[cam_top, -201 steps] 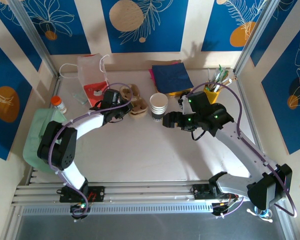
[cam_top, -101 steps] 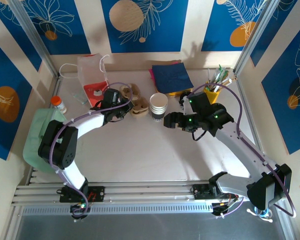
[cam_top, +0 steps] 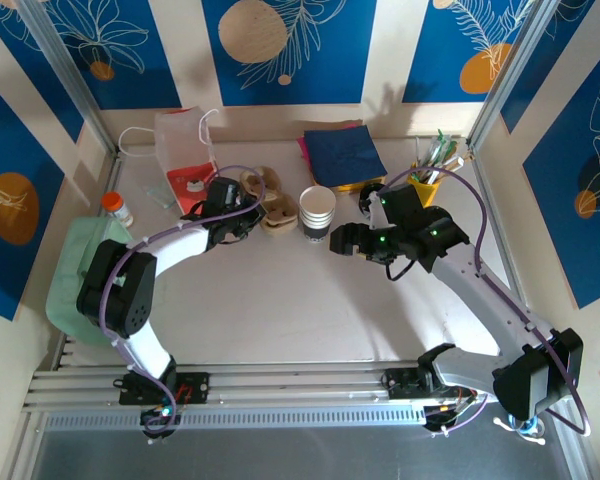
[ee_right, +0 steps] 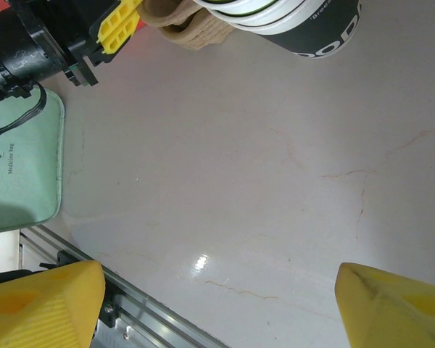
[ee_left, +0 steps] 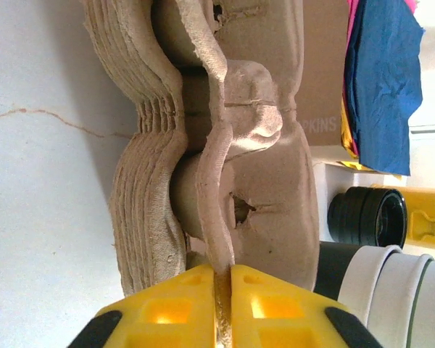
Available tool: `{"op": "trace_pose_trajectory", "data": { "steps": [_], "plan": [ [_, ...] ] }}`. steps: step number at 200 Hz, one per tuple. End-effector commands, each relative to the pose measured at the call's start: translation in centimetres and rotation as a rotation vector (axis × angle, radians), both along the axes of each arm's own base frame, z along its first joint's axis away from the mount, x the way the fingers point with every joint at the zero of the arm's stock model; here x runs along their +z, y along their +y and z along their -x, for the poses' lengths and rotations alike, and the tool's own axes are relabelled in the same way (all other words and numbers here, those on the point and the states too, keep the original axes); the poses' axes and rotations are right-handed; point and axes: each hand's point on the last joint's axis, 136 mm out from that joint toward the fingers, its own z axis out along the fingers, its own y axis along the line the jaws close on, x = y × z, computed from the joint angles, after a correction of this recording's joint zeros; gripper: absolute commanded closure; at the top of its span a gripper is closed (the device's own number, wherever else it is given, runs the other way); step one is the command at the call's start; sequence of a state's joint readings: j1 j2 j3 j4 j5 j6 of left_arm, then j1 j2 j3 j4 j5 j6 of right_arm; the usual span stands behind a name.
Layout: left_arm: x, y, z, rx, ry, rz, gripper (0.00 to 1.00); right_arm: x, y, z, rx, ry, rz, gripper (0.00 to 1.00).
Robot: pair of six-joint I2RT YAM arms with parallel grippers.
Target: Pack the takeout coffee
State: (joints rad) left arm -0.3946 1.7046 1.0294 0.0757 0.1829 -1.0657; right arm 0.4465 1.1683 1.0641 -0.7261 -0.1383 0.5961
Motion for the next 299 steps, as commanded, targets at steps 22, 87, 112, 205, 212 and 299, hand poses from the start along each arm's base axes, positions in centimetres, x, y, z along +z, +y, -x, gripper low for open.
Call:
{"op": "trace_pose_trajectory", "data": {
  "steps": [22, 87, 112, 205, 212, 299],
  "plan": [
    [3.3, -0.2, -0.9, 0.006, -0.074, 0.064, 0.95, -0.5, -0.6, 0.7, -0.013, 0.033, -0.004, 0.17],
    [5.8, -0.2, -0.2, -0.019, -0.125, 0.077, 1.0, -0.7, -0.7, 0.6, -0.018, 0.037, -0.011, 0.17],
    [6.9, 0.2, 0.2, -0.039, -0.161, 0.03, 1.0, -0.4, -0.6, 0.5, -0.016, 0.026, -0.015, 0.17],
    [11.2, 1.9, 4.3, -0.188, -0.254, -0.142, 1.0, 4.8, 0.3, 0.7, 0.083, -0.206, -0.123, 0.16],
    [11.6, 2.0, 4.8, -0.206, -0.261, -0.156, 1.0, 5.4, 0.7, 0.8, 0.109, -0.241, -0.145, 0.16],
    [15.4, 3.6, 14.7, -0.54, -0.313, -0.316, 1.0, 11.3, 3.0, 0.6, 0.271, -0.587, -0.257, 0.08]
  ]
}}
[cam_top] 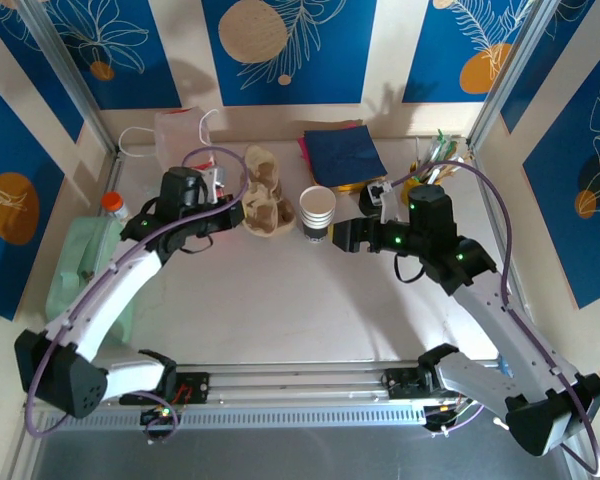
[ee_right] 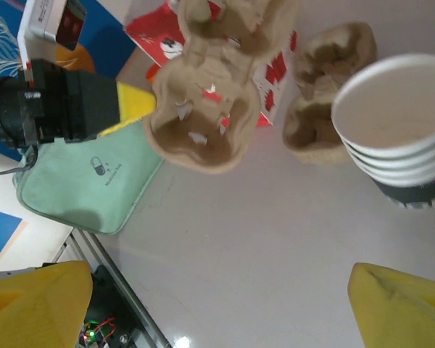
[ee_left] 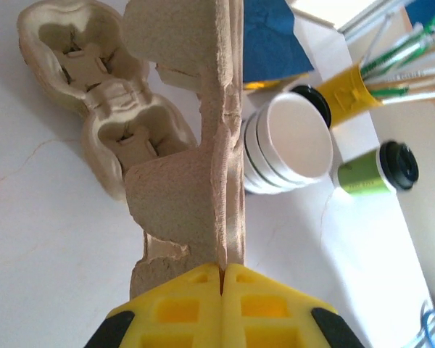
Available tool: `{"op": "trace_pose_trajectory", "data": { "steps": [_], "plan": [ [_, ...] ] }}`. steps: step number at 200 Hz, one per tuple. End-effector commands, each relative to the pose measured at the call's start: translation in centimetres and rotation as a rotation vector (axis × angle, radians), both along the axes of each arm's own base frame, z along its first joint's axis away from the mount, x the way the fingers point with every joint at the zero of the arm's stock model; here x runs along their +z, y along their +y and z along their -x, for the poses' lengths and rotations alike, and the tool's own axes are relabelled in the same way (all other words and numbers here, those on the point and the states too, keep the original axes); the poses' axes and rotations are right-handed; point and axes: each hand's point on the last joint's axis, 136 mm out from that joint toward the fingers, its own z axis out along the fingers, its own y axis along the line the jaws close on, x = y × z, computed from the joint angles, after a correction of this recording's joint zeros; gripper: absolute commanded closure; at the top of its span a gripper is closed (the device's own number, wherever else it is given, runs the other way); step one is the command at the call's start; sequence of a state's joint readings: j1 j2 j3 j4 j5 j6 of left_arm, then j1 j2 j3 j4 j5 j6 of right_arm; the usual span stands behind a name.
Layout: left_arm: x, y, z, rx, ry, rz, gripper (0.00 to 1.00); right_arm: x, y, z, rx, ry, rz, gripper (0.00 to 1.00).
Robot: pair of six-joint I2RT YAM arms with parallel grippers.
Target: Pack the takeout coffee
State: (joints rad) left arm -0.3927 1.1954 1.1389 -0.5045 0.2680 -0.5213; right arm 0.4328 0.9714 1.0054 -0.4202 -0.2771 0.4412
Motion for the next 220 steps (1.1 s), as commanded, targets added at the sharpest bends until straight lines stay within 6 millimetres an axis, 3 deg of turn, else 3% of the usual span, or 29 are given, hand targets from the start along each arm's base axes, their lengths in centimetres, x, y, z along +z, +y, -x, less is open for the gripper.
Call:
{"op": "trace_pose_trajectory", "data": {
  "steps": [1, 41, 78, 114, 156, 190, 220],
  "plan": [
    [0.8, 0.6, 4.1, -0.147, -0.004, -0.069, 1.0, 2.0, 1.3, 0.3, 0.089, -0.124, -0.048, 0.08],
    [2.7, -0.3, 8.8, -0.312, -0.003, 0.001, 1.0, 2.8, 3.9, 1.0, 0.214, -0.293, 0.01, 0.08],
    [3.7, -1.1, 11.5, -0.422, -0.022, 0.073, 1.0, 1.2, 7.0, 1.8, 0.316, -0.48, 0.182, 0.08],
    [3.1, -1.7, 11.9, -0.463, 0.011, 0.095, 1.0, 0.8, 9.3, 1.4, 0.32, -0.693, 0.35, 0.08],
    [2.8, -2.3, 11.7, -0.486, 0.014, 0.125, 1.0, 0.7, 11.4, 1.5, 0.347, -0.781, 0.392, 0.08],
    [2.5, -2.3, 11.7, -0.492, 0.02, 0.125, 1.0, 0.0, 11.9, 0.4, 0.328, -0.768, 0.471, 0.13],
    [2.2, -2.4, 11.8, -0.499, 0.023, 0.123, 1.0, -0.9, 12.5, 0.9, 0.387, -0.758, 0.496, 0.18]
  ]
}}
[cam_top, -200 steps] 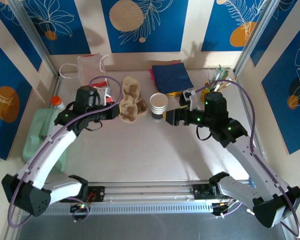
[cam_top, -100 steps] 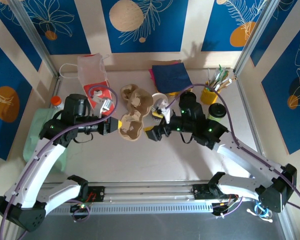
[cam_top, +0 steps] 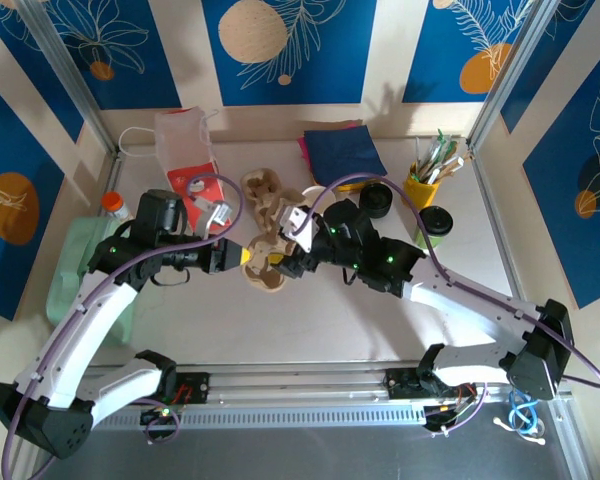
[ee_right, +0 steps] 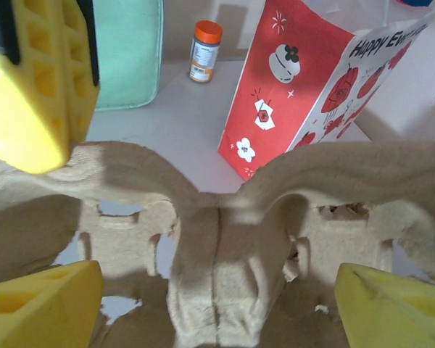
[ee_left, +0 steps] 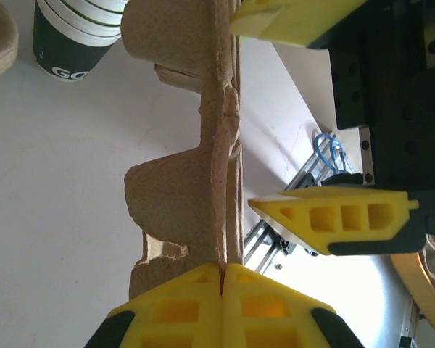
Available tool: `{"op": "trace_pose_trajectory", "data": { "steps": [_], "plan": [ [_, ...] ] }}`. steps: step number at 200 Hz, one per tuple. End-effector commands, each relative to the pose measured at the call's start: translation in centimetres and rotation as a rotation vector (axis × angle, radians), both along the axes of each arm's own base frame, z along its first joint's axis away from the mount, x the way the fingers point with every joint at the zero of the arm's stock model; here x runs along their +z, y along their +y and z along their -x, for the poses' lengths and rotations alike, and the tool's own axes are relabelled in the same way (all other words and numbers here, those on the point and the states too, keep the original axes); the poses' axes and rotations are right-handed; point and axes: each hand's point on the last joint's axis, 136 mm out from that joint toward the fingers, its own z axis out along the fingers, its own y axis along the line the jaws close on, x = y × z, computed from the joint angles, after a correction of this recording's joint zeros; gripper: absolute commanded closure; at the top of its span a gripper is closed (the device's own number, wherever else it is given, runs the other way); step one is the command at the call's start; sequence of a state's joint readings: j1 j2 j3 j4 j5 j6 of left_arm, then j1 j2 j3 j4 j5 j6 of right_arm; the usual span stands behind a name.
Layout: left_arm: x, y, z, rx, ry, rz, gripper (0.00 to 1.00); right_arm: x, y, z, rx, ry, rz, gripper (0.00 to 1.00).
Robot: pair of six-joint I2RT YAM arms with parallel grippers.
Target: Pack the takeout coffee
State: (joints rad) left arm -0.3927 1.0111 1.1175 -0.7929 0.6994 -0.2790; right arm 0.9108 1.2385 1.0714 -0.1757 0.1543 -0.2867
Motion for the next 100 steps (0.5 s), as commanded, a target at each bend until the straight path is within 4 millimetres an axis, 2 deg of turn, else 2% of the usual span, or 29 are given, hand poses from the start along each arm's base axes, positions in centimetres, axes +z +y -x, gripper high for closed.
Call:
{"op": "trace_pose_trajectory", "data": {
  "steps": [1, 100],
  "plan": [
    [0.1, -0.3, 0.1, -0.033, -0.022, 0.021, 1.0, 1.0, 0.2, -0.1, 0.008, -0.043, 0.024, 0.18],
    [0.0, -0.4, 0.1, -0.037, -0.017, 0.032, 1.0, -0.8, 0.6, -0.5, -0.005, -0.029, 0.103, 0.27]
  ]
}}
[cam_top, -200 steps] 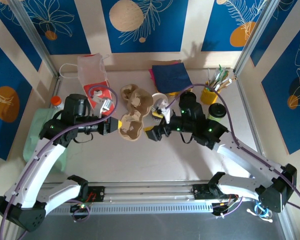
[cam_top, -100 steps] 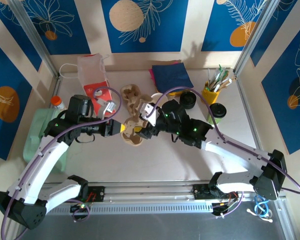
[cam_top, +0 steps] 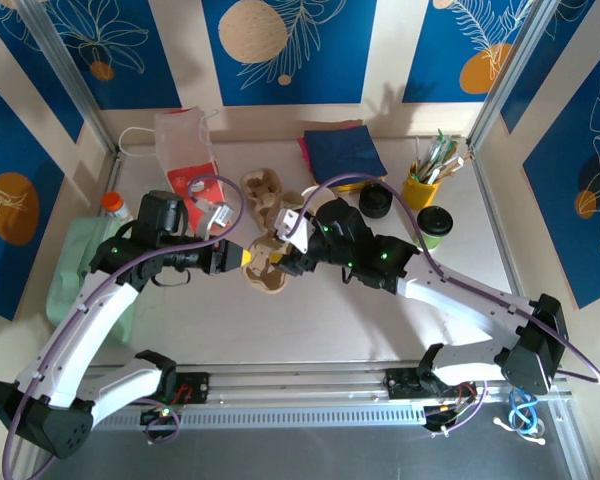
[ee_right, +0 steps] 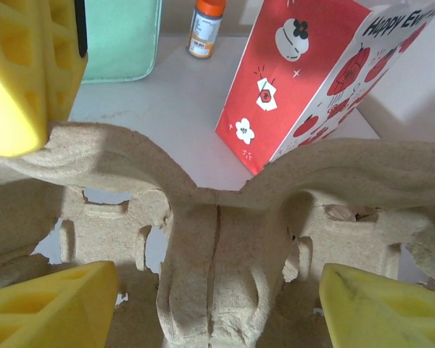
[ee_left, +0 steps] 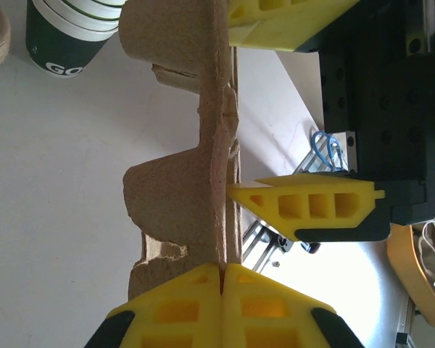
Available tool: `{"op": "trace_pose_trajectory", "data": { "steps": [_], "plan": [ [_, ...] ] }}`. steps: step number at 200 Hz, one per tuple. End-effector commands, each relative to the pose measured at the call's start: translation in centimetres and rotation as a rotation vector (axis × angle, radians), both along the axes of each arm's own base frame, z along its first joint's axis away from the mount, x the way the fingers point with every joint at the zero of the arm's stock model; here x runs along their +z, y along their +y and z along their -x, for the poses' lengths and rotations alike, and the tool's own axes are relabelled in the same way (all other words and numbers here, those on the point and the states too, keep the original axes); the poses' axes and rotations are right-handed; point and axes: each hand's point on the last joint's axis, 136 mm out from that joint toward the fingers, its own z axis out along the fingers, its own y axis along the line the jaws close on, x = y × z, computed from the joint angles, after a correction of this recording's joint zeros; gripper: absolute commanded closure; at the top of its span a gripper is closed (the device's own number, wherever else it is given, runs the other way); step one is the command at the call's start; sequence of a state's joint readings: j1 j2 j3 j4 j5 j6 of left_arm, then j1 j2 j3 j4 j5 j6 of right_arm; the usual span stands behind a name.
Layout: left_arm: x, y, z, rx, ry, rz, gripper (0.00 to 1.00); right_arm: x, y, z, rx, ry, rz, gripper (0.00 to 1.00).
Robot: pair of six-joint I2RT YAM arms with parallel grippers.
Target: Pack the takeout coffee
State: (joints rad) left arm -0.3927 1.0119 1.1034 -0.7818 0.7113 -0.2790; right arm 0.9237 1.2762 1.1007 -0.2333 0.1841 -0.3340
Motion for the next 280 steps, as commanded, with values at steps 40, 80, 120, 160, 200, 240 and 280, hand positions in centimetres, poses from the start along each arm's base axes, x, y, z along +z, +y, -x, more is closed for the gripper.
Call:
{"op": "trace_pose_trajectory", "data": {
  "steps": [40, 80, 120, 160, 200, 240, 280],
  "plan": [
    [0.2, -0.3, -0.1, -0.028, -0.023, 0.029, 1.0, 0.3, 0.9, -0.7, -0.016, -0.008, 0.035, 0.37],
    [0.0, -0.4, -0.2, -0.023, -0.017, 0.033, 1.0, -0.1, 1.2, -0.8, -0.018, -0.009, 0.052, 0.42],
    [0.1, -0.4, -0.3, -0.02, -0.021, 0.036, 1.0, -0.6, 1.2, -0.4, 0.007, -0.004, 0.066, 0.54],
    [0.1, -0.6, -0.4, -0.021, -0.016, 0.044, 1.0, -0.6, 1.0, -0.2, 0.008, 0.005, 0.076, 0.62],
    [0.2, -0.5, -0.5, -0.014, -0.019, 0.043, 0.99, -0.5, 0.5, -0.3, -0.009, -0.003, 0.088, 0.65],
    [1.0, -0.2, -0.6, 0.012, -0.028, 0.043, 0.7, -0.5, -0.2, 0.0, -0.012, 0.0, 0.097, 0.68],
    [3.3, 0.7, -1.2, 0.088, -0.086, 0.034, 0.59, -1.5, -1.2, 0.3, -0.03, 0.027, 0.151, 0.68]
  ]
}}
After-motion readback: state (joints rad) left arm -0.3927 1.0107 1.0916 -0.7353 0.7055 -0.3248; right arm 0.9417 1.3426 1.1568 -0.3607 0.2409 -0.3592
